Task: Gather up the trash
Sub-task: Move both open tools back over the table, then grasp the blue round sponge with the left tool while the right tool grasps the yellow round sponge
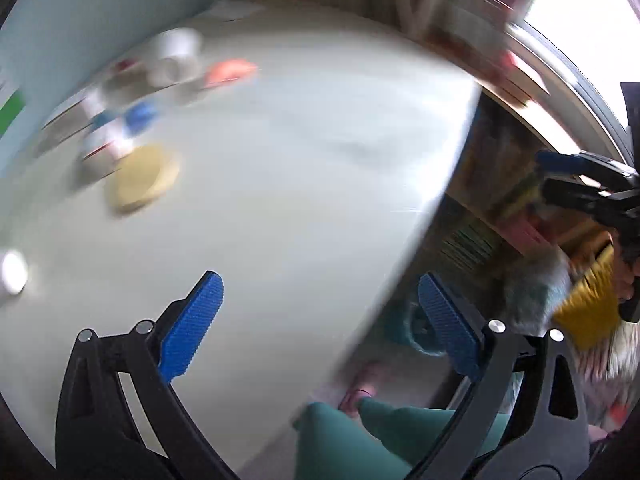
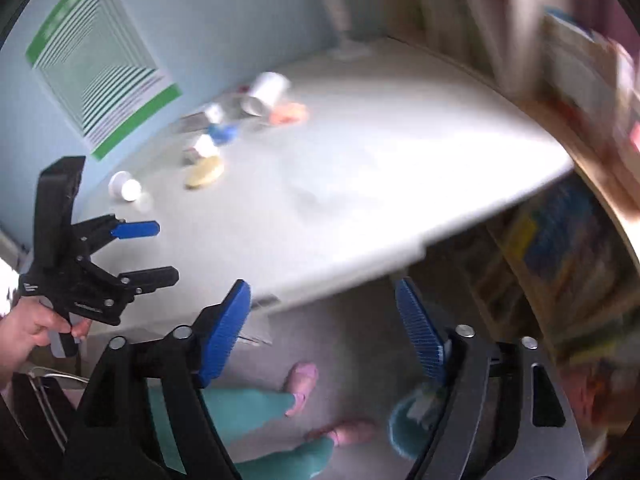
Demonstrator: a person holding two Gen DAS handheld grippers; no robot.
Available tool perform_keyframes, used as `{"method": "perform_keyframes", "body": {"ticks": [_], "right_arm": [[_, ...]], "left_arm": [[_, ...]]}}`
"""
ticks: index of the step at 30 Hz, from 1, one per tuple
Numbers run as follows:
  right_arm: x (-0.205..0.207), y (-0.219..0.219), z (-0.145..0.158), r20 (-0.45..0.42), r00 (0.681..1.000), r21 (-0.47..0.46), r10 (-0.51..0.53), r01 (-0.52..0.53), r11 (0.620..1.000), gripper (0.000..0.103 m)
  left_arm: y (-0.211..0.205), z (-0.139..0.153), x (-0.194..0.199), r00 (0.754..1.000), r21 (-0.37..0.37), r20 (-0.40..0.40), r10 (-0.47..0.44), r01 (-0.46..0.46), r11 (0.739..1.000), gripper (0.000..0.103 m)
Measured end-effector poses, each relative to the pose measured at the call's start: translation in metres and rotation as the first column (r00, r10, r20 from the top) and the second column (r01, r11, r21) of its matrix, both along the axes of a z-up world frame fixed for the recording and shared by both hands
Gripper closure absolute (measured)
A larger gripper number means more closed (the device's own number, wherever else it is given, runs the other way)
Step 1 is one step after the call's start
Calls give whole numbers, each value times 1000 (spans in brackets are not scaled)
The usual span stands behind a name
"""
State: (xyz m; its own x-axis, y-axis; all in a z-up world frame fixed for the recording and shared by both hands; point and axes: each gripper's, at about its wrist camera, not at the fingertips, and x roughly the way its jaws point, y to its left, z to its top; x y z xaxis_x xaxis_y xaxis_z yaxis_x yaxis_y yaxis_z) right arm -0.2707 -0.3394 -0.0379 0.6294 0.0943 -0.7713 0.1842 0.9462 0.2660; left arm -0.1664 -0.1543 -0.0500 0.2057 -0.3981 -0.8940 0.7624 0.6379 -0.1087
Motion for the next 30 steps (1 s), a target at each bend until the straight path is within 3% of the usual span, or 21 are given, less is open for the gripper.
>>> {"method": "perform_keyframes", "body": {"ticks": [5, 13, 16, 21, 30], "right_arm": [[86, 50, 12, 7, 990, -32, 143, -142, 989, 15], [213, 126, -18, -95, 936, -84, 339, -347, 934, 15], [241, 141, -36, -135, 921, -83, 365, -378, 922, 15], [281, 152, -62, -203, 901, -104, 384, -410, 906, 15], [308, 158, -81, -247, 868, -106, 431, -467, 878, 15]], "left_arm": [[79, 1, 62, 984, 26, 31, 174, -175, 984, 7], [177, -3, 161, 913, 45, 41, 406, -408, 912, 7], [181, -1, 181, 920, 18, 34, 390, -391, 920, 7], [147, -5, 210, 960, 11, 27, 278, -279, 960, 7], [111, -34, 257, 993, 48, 24, 117, -119, 992, 7]]}}
